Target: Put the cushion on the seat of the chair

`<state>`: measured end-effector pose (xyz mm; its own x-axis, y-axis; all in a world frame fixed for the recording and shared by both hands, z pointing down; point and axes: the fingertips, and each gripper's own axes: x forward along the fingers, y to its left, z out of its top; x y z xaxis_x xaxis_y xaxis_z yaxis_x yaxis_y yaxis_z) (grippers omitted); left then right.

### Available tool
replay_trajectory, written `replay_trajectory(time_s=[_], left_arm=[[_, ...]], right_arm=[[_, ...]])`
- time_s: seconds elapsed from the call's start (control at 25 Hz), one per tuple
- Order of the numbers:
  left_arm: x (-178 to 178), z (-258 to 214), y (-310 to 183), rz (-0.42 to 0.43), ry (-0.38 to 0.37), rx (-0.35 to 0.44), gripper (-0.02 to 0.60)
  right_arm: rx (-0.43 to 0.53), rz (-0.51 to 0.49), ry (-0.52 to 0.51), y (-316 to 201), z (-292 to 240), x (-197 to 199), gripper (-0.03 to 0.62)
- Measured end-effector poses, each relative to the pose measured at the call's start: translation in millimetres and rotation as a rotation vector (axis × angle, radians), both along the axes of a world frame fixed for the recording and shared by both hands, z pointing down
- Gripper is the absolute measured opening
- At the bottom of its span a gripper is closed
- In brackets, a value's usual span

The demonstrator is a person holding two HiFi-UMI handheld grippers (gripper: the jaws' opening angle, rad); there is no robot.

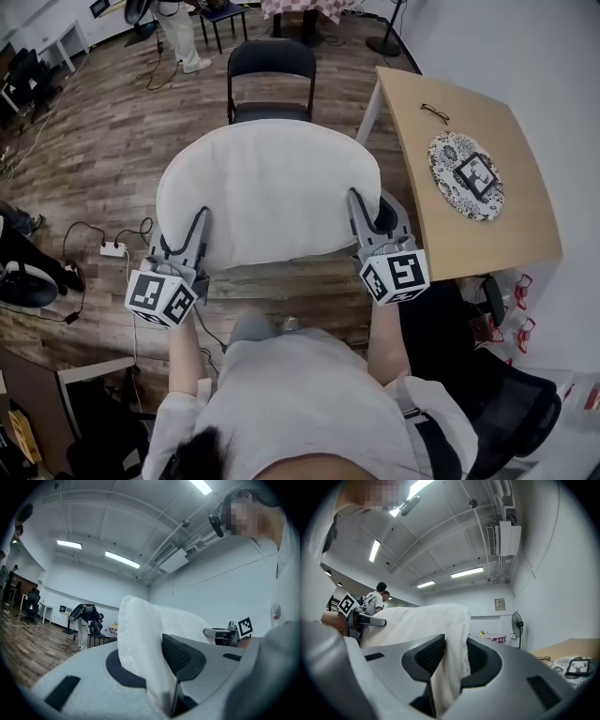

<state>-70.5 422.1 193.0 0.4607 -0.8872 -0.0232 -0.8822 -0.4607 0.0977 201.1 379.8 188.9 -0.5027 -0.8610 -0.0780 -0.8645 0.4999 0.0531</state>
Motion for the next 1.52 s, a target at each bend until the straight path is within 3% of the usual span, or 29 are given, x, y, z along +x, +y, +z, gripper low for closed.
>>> replay_trajectory(time_s=[0.24, 0.52, 1.2, 1.52], left_arm=[[-11.9, 8.4, -42.7, -0.005, 0.001, -0.018, 0.104], [-34.6, 10.5, -128.1, 0.023, 0.011, -0.024, 0.104], [-125.9, 9.3, -311.9, 0.114, -0.005, -0.019, 0.105], [-128.1, 26.3, -360.2, 0.145, 0.017, -0.059, 0.105]], right_arm=[[-0.02, -0.005, 0.003, -43.9, 8.2, -11.8, 0.084], [-0.028, 0.031, 0.01, -121.8, 8.4, -33.8, 0.084], [-0.034, 0.118, -0.002, -281.4, 8.5, -122.1, 0.084], [-0.073, 0.157, 0.015, -320.4, 22.0, -124.0, 0.084]])
